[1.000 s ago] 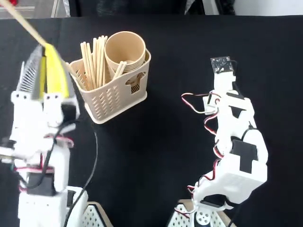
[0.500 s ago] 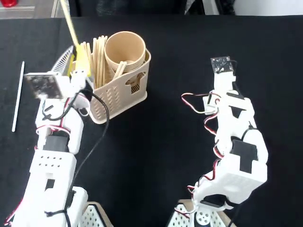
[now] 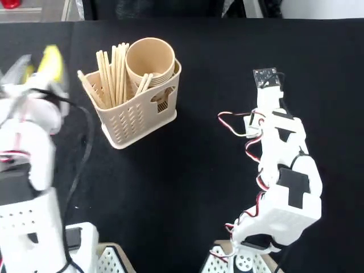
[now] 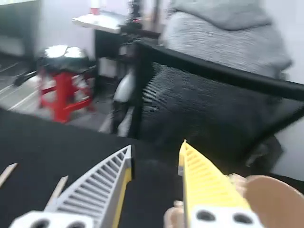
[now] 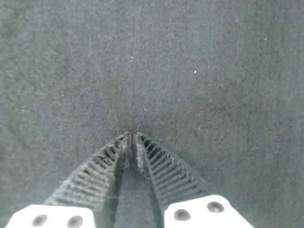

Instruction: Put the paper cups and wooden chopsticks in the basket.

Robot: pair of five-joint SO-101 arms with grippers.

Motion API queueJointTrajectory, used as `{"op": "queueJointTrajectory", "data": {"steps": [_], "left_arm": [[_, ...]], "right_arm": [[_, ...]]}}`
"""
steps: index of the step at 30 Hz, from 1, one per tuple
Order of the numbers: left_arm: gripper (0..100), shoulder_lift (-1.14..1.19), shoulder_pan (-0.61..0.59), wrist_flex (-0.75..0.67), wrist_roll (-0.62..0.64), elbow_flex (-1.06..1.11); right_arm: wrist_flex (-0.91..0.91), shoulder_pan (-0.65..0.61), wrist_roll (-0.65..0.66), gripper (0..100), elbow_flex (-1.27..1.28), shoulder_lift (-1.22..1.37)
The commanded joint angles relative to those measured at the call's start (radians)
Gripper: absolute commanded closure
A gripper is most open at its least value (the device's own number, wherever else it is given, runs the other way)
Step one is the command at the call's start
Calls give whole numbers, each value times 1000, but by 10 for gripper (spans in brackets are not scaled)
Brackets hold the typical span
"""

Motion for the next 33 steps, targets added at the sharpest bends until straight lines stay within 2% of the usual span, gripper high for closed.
{"op": "queueJointTrajectory", "data": {"steps": [1, 7, 12, 22, 28, 33], "left_arm": [[833, 158, -125, 164, -58, -182], [834, 605, -251, 365, -213, -420], [834, 1002, -294, 446, -305, -685], [834, 1748, -314, 684, -371, -1483], [834, 2099, -338, 706, -373, -1948], [834, 2213, -337, 700, -382, -2046]], "right_arm": [[-9, 6, 11, 985, -4, -59], [-9, 6, 11, 985, -4, -59], [-9, 6, 11, 985, -4, -59], [-9, 6, 11, 985, -4, -59], [-9, 6, 11, 985, -4, -59], [-9, 5, 11, 985, -4, -59]]}}
